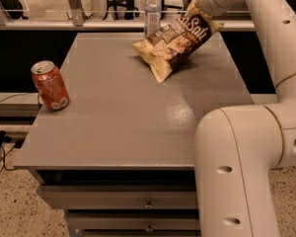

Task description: Move brown chip bag near blue plastic bottle

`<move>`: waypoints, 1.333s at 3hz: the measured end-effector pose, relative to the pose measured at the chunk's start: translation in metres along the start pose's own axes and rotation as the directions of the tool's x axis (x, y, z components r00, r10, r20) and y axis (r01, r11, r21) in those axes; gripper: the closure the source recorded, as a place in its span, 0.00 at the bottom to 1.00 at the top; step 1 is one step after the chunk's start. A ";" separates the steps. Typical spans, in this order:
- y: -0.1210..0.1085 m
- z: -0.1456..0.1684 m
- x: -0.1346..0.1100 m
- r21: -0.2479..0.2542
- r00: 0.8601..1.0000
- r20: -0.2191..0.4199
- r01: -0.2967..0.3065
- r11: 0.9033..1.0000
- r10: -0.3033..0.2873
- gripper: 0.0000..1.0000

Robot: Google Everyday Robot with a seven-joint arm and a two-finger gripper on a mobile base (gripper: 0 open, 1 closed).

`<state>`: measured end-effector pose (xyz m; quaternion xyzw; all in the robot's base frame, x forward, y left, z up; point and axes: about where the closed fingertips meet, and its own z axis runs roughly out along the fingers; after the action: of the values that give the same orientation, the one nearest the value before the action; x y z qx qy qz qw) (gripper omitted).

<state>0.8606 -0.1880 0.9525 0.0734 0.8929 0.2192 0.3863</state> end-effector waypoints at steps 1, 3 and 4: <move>0.001 0.000 0.001 -0.013 1.000 -0.003 0.002 1.000 -0.002 0.15; 0.007 -0.010 -0.007 -0.074 0.999 0.024 0.033 0.997 -0.031 0.00; -0.020 -0.046 -0.016 -0.124 0.987 0.087 0.142 0.982 -0.132 0.00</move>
Offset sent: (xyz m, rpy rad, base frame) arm 0.0097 -0.0058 0.0253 0.0229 -0.0376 0.0385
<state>0.8392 -0.2259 0.9826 -0.0050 0.8639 0.2464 0.4392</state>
